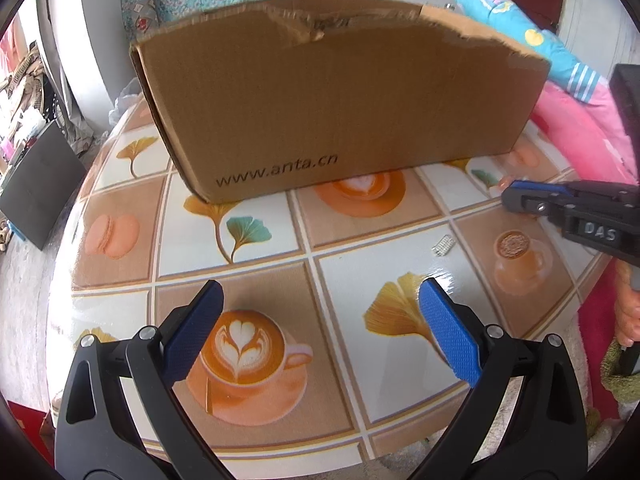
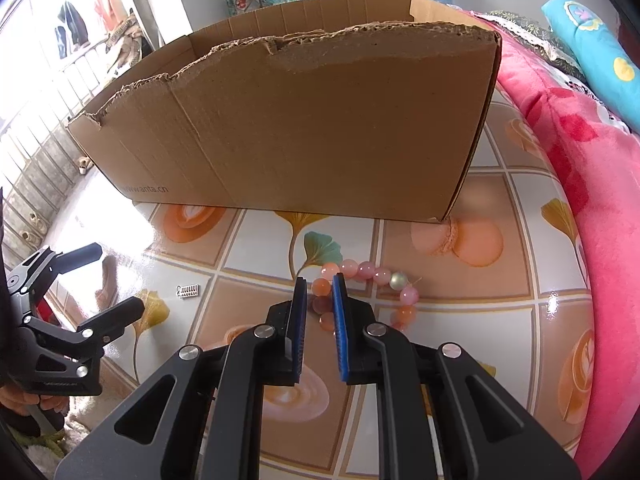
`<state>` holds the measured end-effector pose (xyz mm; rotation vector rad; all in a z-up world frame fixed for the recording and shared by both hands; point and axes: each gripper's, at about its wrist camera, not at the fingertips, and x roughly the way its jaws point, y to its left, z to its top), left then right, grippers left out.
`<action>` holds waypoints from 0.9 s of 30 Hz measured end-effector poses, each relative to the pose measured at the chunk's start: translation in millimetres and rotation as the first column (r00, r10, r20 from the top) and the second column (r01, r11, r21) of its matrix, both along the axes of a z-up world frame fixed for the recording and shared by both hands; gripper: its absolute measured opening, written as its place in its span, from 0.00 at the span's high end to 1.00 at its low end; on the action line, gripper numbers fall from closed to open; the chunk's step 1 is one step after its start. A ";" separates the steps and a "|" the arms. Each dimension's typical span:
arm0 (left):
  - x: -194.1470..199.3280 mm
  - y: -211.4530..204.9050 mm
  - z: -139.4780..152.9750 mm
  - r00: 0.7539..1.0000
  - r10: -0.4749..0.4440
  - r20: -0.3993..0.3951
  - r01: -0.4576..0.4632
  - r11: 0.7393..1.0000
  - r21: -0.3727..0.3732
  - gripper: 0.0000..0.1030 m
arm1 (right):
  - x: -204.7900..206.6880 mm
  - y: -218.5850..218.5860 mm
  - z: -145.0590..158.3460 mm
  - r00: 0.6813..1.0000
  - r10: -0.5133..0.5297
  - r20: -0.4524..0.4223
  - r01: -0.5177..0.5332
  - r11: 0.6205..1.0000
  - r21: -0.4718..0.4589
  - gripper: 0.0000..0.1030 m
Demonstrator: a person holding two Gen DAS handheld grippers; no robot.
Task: Organize jewelry
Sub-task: 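Close the right gripper on the pink bead bracelet while the left moves to the spring clasp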
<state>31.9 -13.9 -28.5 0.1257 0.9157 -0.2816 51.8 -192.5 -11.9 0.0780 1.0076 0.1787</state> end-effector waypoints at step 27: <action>32.1 -38.3 -0.2 0.998 -0.050 0.028 0.047 0.993 0.105 0.39 | -12.0 -41.9 -5.6 0.999 -0.009 0.045 -0.002 0.967 0.256 0.87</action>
